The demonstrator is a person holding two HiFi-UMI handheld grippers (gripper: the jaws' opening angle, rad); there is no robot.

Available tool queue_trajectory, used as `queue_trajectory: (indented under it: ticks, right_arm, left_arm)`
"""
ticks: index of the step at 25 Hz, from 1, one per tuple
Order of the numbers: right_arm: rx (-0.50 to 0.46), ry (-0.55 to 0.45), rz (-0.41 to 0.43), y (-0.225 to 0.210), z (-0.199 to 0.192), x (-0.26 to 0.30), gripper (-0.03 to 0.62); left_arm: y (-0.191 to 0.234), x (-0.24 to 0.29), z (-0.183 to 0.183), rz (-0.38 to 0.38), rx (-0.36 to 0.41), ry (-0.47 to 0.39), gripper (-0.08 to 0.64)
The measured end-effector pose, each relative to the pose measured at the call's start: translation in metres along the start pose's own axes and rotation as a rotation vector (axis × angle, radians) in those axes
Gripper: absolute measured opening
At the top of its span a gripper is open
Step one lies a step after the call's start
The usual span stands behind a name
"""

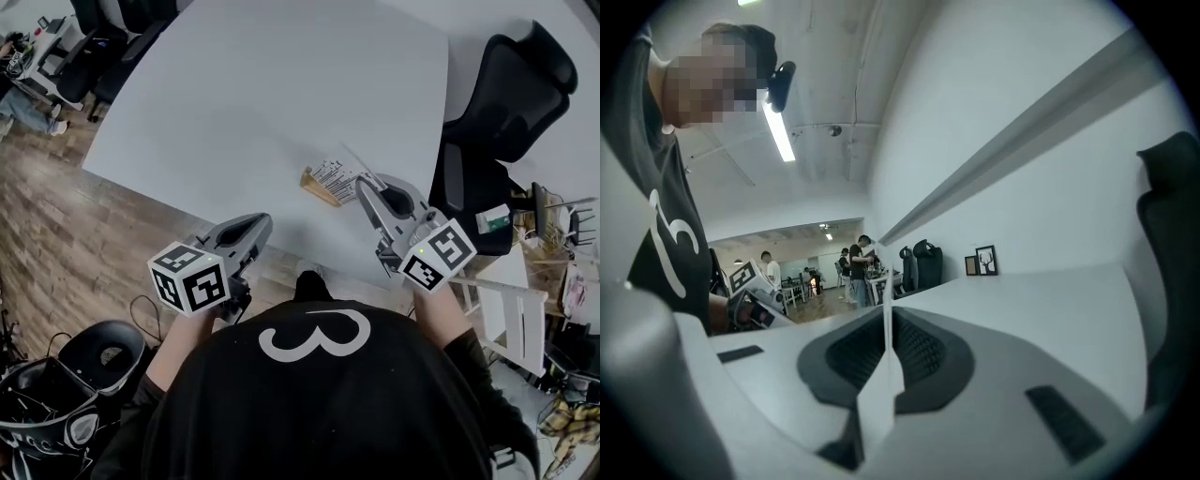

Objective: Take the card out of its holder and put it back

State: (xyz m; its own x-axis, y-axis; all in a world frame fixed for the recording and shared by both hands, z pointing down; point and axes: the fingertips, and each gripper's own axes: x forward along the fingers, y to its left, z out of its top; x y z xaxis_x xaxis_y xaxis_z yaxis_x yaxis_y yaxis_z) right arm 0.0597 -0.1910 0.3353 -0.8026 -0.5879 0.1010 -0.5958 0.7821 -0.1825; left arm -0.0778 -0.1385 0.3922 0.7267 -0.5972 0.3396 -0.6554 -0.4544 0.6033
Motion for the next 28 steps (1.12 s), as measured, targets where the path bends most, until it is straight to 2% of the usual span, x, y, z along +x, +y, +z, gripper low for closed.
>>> queue_trajectory:
  ticks: [6,14,23,26,28]
  right_arm:
    - [0.102,-0.059,-0.009,0.05,0.008,-0.019,0.023]
    - [0.132,-0.085,-0.035,0.094,0.004,-0.059,0.023]
    - [0.136,-0.1,-0.051,0.107,0.009,-0.071,0.023]
    - [0.134,-0.105,-0.052,0.112,0.007,-0.073,0.023]
    - [0.134,-0.109,-0.054,0.112,0.006,-0.074,0.023]
  left_arm:
    - [-0.026,-0.039,0.004,-0.049,0.052,-0.05,0.014]
    - [-0.06,-0.063,-0.008,-0.107,0.1,-0.078,0.014]
    - [-0.078,-0.071,-0.006,-0.134,0.147,-0.075,0.013]
    - [-0.079,-0.075,-0.009,-0.122,0.189,-0.085,0.012]
    - [-0.078,-0.076,-0.009,-0.118,0.188,-0.091,0.012]
